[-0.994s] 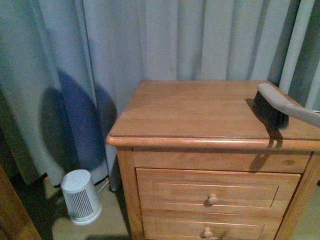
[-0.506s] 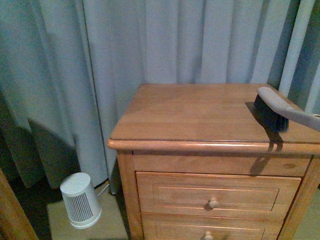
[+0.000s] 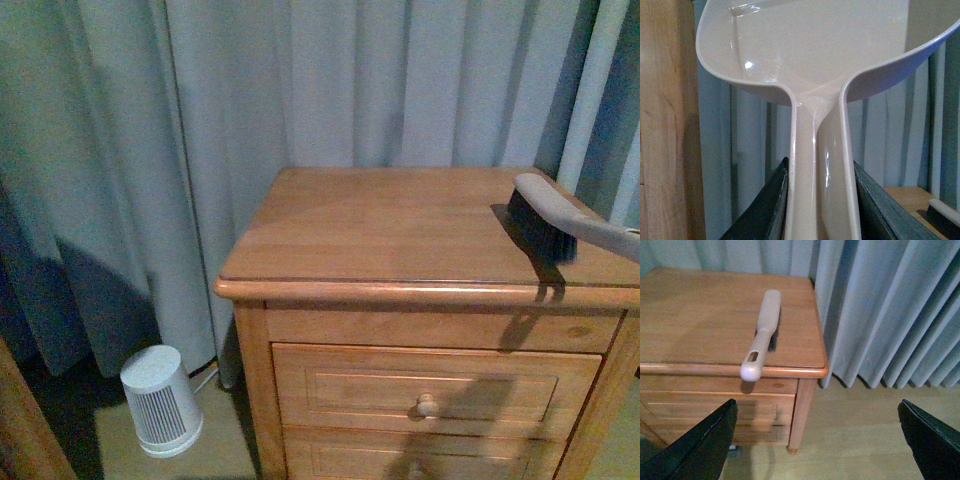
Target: Clean up trash
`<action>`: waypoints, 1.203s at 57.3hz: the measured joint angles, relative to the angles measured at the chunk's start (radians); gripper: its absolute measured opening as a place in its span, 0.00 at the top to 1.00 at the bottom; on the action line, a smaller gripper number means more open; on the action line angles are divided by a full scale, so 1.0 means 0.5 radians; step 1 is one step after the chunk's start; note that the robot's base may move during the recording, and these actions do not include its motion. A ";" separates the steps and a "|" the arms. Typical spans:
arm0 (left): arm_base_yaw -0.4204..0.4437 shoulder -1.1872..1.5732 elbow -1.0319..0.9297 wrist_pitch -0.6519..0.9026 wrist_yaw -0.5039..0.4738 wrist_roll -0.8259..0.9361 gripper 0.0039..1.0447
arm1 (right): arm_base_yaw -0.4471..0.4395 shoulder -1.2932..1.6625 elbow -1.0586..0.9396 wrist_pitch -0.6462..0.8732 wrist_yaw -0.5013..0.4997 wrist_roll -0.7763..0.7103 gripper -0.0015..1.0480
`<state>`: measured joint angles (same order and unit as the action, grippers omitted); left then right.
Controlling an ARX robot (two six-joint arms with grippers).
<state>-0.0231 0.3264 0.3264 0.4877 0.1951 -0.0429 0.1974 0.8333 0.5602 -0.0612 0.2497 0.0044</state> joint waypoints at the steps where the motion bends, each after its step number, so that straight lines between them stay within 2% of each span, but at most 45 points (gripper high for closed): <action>1: 0.000 0.000 0.000 0.000 -0.001 0.000 0.72 | -0.015 0.071 0.063 -0.030 -0.007 0.007 0.07; 16: 0.000 0.000 0.000 0.000 0.000 -0.001 0.72 | -0.095 0.871 0.771 -0.341 -0.018 0.169 0.07; 32: 0.000 0.000 0.000 0.000 0.000 -0.001 0.72 | 0.006 1.527 1.272 -0.533 -0.045 0.506 0.07; 42: 0.000 0.000 0.000 0.000 0.000 -0.001 0.72 | 0.081 1.738 1.363 -0.495 -0.042 0.642 0.07; 62: 0.000 0.000 0.000 0.000 -0.001 -0.001 0.72 | 0.092 1.872 1.376 -0.482 -0.024 0.735 0.07; 69: 0.000 0.000 0.000 0.000 0.000 -0.001 0.72 | 0.092 1.893 1.386 -0.482 -0.025 0.742 0.21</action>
<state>-0.0231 0.3264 0.3264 0.4877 0.1951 -0.0433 0.2432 1.7798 1.2533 -0.3023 0.2371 0.3752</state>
